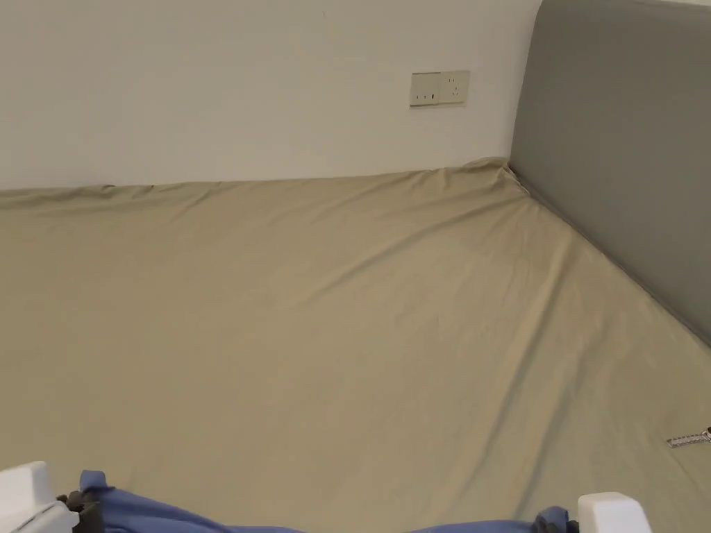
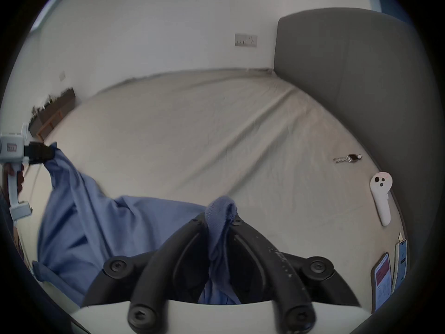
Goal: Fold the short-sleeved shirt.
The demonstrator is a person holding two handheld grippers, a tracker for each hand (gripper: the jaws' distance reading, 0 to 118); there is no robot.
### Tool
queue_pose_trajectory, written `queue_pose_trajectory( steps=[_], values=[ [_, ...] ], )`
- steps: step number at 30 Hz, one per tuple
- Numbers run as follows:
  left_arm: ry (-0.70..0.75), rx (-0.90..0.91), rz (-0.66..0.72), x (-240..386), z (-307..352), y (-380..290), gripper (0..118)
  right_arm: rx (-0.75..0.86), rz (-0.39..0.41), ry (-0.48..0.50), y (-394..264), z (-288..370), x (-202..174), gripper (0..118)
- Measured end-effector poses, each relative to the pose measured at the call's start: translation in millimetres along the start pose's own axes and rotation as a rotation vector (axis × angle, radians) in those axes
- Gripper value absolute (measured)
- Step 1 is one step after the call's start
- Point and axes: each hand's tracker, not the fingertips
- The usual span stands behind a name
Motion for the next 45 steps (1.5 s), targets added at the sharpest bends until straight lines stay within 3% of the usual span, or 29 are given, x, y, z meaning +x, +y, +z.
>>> queue_pose_trajectory(
  steps=[3,5,14,23,31,36,45],
  values=[
    [-0.006,0.116,-0.001,-3,56,15,0,0.117,-0.006,-0.002,19,41,3,15],
    [-0.019,0.199,0.007,-8,98,25,0,0.19,-0.046,0.04,29,69,9,15],
    [-0.047,0.557,0.11,-33,291,57,0,0.543,-0.089,0.136,60,228,11,15],
    [-0.098,0.762,0.103,-30,408,70,0,0.805,-0.053,0.146,91,354,5,15],
    [-0.114,0.758,0.074,-22,404,117,0,0.818,-0.069,0.18,159,360,18,15],
    [-0.104,0.713,0.086,-15,354,164,0,0.77,-0.058,0.155,203,308,14,15],
    [-0.062,0.812,0.121,-3,264,239,0,0.732,-0.036,0.16,270,199,1,15]
  ],
)
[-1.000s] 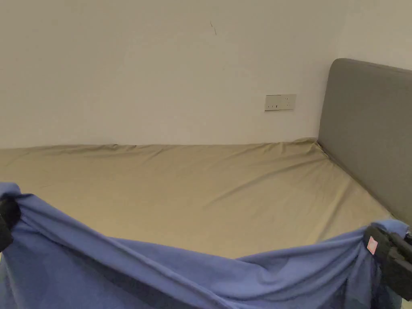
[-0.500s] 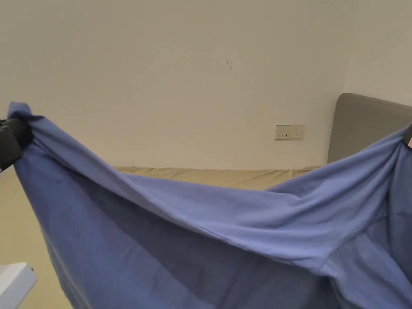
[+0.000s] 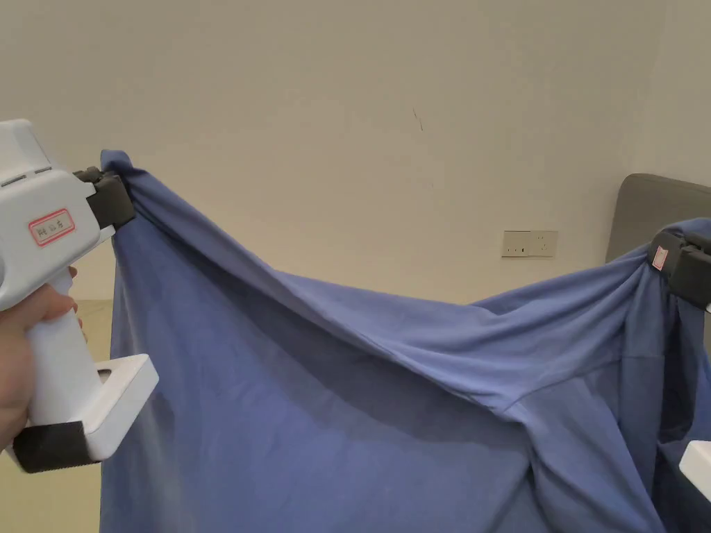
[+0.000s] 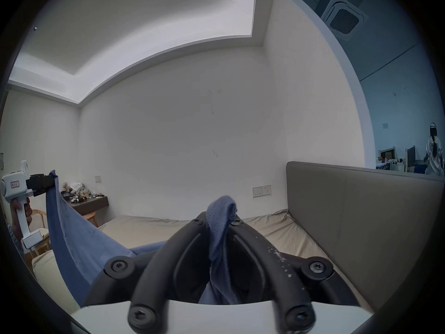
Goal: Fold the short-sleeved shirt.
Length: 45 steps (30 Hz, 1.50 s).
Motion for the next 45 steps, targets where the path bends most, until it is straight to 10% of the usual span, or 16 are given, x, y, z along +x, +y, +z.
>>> queue_pose_trajectory(
  steps=[11,22,35,45],
  values=[
    [-0.014,0.083,0.03,-16,-10,-49,0,0.009,-0.031,-0.008,-25,-51,13,15],
    [-0.006,-0.025,0.022,-59,82,-103,0,-0.155,0.016,0.08,-71,48,9,14],
    [0.114,-0.481,-0.003,-93,266,-180,0,-0.586,-0.026,0.069,-182,212,-10,14],
    [0.247,-1.082,-0.041,-130,265,-309,0,-1.012,-0.103,-0.074,-308,199,13,14]
  ],
)
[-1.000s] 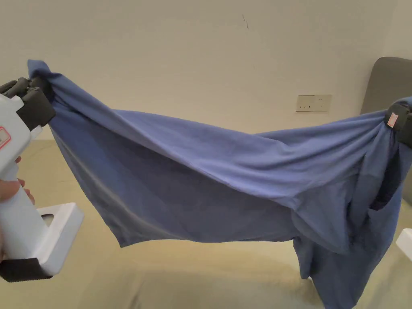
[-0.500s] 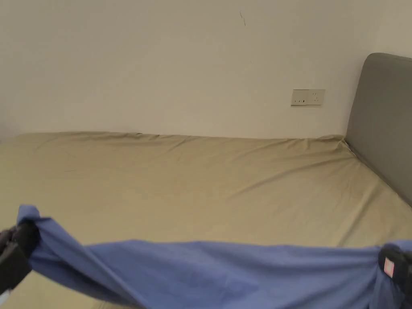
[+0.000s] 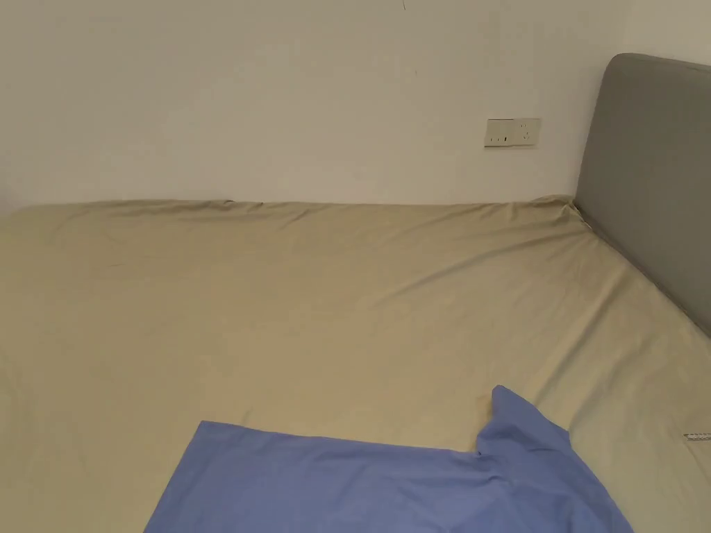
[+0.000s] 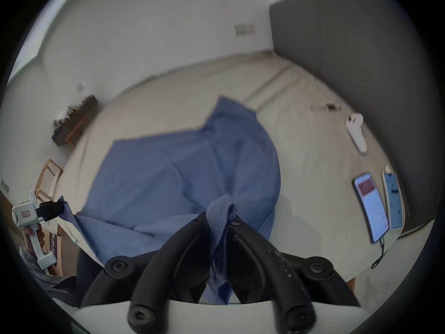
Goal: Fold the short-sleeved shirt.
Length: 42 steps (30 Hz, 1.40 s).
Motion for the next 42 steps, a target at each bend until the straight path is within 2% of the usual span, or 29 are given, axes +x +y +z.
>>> queue_pose_trajectory(
  steps=[3,6,10,11,12,13,14,15,16,17,20,22,24,25,26,27,29,30,31,33,37,42],
  values=[
    [0.049,-0.122,0.001,-3,-39,-7,0,-0.099,-0.032,-0.041,-10,-30,8,14],
    [0.084,-0.207,-0.02,-2,-52,-9,0,-0.162,-0.062,-0.09,-19,-50,13,14],
    [0.091,-0.204,-0.034,0,-49,-13,1,-0.178,-0.103,-0.08,-30,-63,25,14],
    [0.089,-0.199,-0.038,0,-47,-13,5,-0.167,-0.109,-0.078,-33,-59,25,15],
    [0.086,-0.179,-0.038,-1,-44,-13,24,-0.135,-0.103,-0.075,-32,-55,24,19],
    [0.09,-0.139,-0.036,-1,-39,-12,53,-0.078,-0.072,-0.072,-31,-50,22,31],
    [0.077,-0.081,-0.045,-3,-33,-8,83,-0.027,-0.036,-0.093,-29,-40,18,51],
    [0.058,-0.018,-0.053,-4,-24,-6,108,0.025,-0.006,-0.113,-26,-28,13,83],
    [0.059,0.048,-0.047,-2,-11,-1,114,0.101,0.025,-0.131,-23,-15,10,102],
    [0.044,0.126,-0.047,0,4,4,113,0.179,0.054,-0.145,-20,-1,6,109],
    [0.012,0.359,-0.044,24,56,23,112,0.417,0.115,-0.189,-11,28,0,109],
    [-0.001,0.474,-0.047,18,55,35,99,0.534,0.127,-0.222,-4,50,-10,108],
    [-0.04,0.567,-0.055,28,72,42,95,0.626,0.127,-0.213,2,72,-22,108],
    [-0.05,0.607,-0.061,37,81,45,85,0.667,0.119,-0.191,2,80,-26,106],
    [-0.064,0.623,-0.062,47,88,47,68,0.69,0.114,-0.161,3,85,-29,98],
    [-0.077,0.629,-0.062,50,90,47,43,0.702,0.113,-0.131,4,88,-32,79],
    [-0.097,0.63,-0.058,55,91,43,20,0.708,0.102,-0.123,2,90,-37,41],
    [-0.117,0.624,-0.062,59,88,41,7,0.707,0.109,-0.128,1,90,-40,18],
    [-0.123,0.624,-0.063,60,86,38,0,0.706,0.11,-0.12,0,89,-44,9],
    [-0.135,0.604,-0.08,62,81,31,0,0.682,0.11,-0.103,-4,84,-45,2],
    [-0.149,0.522,-0.098,63,64,31,0,0.635,0.116,-0.104,-8,71,-47,2],
    [-0.178,0.467,-0.106,73,19,98,0,0.587,0.111,-0.112,3,52,-40,2]
  ],
)
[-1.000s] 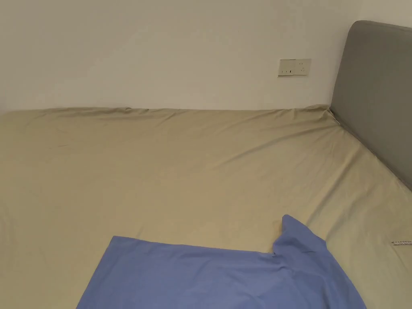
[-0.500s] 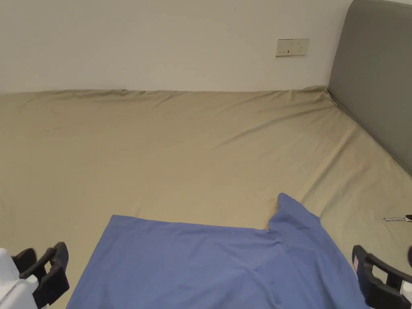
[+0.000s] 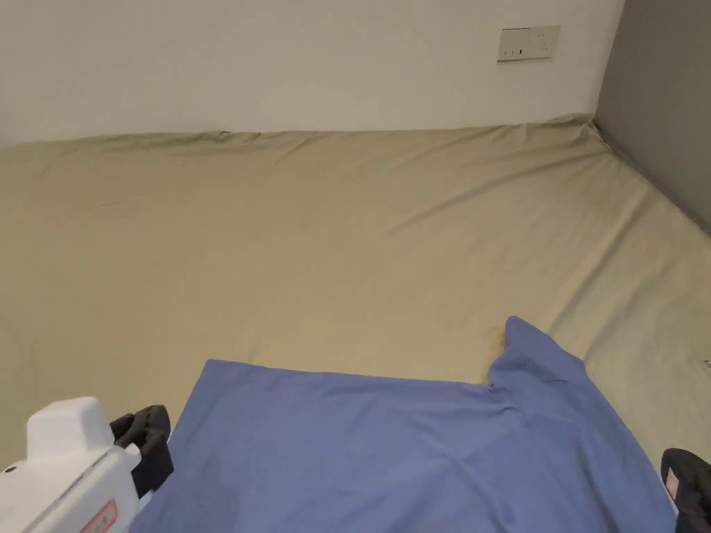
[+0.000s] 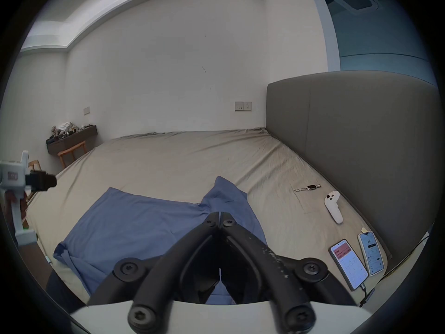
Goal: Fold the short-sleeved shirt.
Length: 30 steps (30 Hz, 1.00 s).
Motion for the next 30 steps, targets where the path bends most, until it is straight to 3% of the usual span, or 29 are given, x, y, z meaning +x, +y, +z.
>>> queue_pose_trajectory(
  steps=[2,3,5,6,9,14,17,20,22,23,24,25,26,27,30],
  values=[
    [-0.013,-0.076,-0.051,4,-49,24,1,-0.013,-0.002,-0.006,1,-11,4,2],
    [-0.016,-0.106,-0.07,5,-77,33,21,-0.021,-0.008,-0.009,1,-19,5,2],
    [0.021,-0.233,-0.09,11,-129,49,92,-0.042,-0.024,-0.01,2,-31,7,2],
    [0.03,-0.283,-0.083,10,-159,53,118,-0.051,-0.028,-0.015,2,-38,7,2],
    [0.088,-0.308,-0.08,-2,-231,45,100,-0.088,-0.029,-0.03,-2,-61,10,2],
    [0.167,-0.51,-0.046,-23,-305,11,100,-0.146,-0.036,-0.046,-9,-95,11,2],
    [0.171,-0.52,0.016,-30,-315,-3,86,-0.172,-0.03,-0.048,-12,-110,10,2],
    [0.166,-0.476,-0.011,-22,-303,1,85,-0.194,-0.016,-0.047,-15,-124,7,2],
    [0.127,-0.458,-0.071,-19,-298,1,66,-0.21,-0.02,-0.042,-14,-135,5,5],
    [0.102,-0.458,-0.07,-21,-300,3,50,-0.218,-0.025,-0.046,-11,-143,5,15],
    [0.093,-0.46,-0.07,-22,-302,6,19,-0.231,-0.029,-0.038,-7,-150,6,42],
    [0.061,-0.462,-0.062,-21,-300,7,2,-0.266,-0.037,-0.027,-2,-163,11,72],
    [0.04,-0.471,-0.051,-18,-299,6,2,-0.282,-0.044,-0.029,2,-173,14,100],
    [0.085,-0.465,-0.07,-14,-298,5,2,-0.294,-0.055,-0.016,6,-189,19,118],
    [0.067,-0.45,-0.088,-10,-286,10,2,-0.325,-0.074,-0.015,16,-231,32,118]
  ],
)
